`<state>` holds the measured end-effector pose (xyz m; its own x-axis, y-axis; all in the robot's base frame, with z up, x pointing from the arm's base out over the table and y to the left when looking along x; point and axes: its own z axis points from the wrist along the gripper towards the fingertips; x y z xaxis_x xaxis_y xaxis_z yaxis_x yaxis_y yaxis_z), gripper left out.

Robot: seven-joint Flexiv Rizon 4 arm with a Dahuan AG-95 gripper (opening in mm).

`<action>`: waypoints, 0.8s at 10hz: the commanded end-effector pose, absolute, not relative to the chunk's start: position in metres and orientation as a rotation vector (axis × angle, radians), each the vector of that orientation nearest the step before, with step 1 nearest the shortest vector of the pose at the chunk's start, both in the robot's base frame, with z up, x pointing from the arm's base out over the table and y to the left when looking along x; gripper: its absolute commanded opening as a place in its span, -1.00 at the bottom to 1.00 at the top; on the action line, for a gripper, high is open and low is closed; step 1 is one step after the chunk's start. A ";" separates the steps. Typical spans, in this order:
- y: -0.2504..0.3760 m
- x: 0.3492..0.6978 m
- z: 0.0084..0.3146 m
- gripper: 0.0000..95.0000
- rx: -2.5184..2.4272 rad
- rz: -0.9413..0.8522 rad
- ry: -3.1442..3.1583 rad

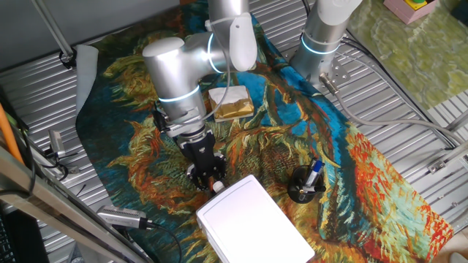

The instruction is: Grasp the handle and close the drawer

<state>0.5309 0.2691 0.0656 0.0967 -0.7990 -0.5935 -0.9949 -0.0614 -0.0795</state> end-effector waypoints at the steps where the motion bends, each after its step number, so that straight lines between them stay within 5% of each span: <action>1: 0.271 0.532 0.064 -1.00 -1.914 0.548 1.754; 8: 0.273 0.532 0.064 -1.00 -1.916 0.542 1.759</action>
